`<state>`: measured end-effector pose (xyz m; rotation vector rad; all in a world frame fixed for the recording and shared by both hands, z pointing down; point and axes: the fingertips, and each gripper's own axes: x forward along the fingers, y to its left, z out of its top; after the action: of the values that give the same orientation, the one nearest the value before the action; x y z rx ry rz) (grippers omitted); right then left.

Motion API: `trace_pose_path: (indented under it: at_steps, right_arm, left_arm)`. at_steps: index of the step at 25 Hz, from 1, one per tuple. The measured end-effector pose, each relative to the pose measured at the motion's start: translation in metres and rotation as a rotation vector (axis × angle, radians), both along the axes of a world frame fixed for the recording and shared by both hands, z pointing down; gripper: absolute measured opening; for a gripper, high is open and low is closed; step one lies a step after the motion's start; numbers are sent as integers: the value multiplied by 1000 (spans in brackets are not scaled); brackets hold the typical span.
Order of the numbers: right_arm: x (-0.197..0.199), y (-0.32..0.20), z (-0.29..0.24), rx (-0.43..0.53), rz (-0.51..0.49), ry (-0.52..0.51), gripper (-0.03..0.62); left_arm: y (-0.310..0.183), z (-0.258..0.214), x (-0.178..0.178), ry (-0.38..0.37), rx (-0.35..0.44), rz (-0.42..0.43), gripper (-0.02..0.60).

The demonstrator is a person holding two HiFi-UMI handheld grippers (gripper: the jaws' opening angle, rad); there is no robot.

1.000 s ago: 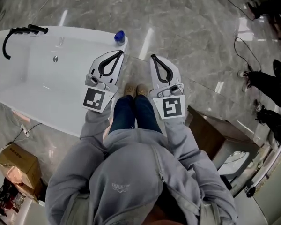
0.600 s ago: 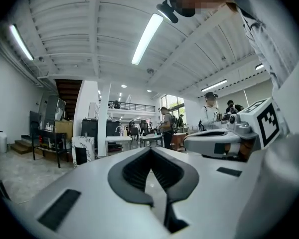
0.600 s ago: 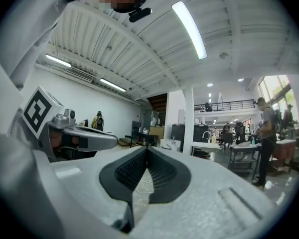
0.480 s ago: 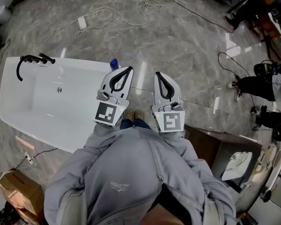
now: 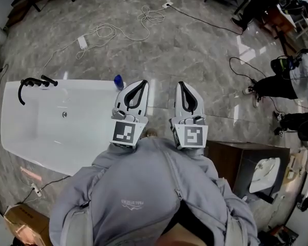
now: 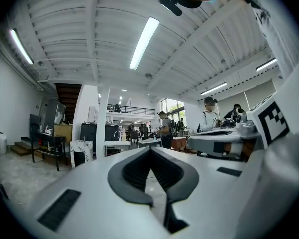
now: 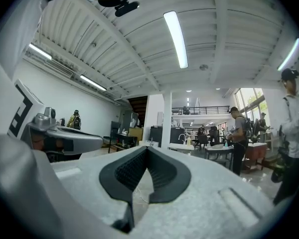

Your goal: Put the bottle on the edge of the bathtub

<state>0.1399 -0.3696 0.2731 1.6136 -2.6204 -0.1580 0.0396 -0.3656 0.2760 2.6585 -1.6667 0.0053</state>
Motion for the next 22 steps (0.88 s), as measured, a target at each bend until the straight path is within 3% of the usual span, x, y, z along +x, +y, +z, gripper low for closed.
trace_pose_path:
  at_steps: [22]
  right_arm:
    - [-4,13,3,-48,-7,-16,3]
  left_arm:
    - [9,-4,6,-20,0,18,6]
